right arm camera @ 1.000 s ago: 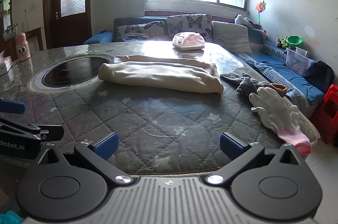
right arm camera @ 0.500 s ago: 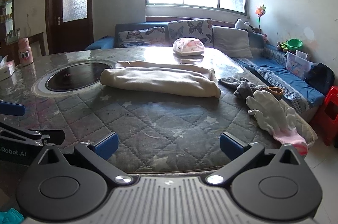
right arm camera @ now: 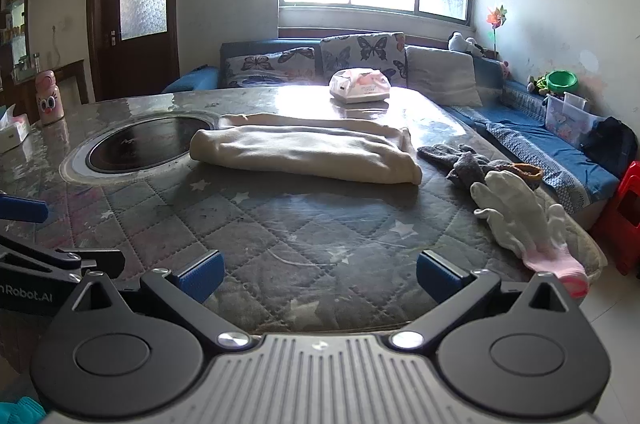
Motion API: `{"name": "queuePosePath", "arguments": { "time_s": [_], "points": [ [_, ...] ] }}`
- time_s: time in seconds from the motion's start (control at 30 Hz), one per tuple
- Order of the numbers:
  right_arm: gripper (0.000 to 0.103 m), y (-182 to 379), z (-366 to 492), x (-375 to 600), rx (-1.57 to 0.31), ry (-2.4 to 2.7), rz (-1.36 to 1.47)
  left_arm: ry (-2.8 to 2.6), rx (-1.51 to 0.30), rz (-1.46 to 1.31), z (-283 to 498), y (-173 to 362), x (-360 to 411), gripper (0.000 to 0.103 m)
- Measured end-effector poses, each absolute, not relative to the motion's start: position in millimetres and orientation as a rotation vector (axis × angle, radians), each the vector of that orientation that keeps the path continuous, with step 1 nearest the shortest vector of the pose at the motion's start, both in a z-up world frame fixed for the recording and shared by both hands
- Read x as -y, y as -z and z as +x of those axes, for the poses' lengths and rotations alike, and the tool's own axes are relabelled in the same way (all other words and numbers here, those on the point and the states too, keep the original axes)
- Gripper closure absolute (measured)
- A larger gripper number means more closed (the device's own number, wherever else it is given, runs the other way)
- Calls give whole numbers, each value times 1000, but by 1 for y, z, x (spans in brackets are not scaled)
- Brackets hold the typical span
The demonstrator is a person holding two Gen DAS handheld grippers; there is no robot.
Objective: Fold clothes
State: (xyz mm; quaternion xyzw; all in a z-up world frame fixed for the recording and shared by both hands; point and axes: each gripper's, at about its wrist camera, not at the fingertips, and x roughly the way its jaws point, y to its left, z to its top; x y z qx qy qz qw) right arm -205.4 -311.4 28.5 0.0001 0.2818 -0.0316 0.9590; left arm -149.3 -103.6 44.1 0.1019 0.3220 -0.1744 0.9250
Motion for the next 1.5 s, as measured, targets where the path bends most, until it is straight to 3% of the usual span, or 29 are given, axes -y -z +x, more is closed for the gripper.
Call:
{"name": "queuePosePath", "arguments": {
  "time_s": [1.5],
  "points": [
    [0, -28, -103, 327, -708, 69, 54, 364, -815, 207, -41, -41, 119, 0]
  ]
}}
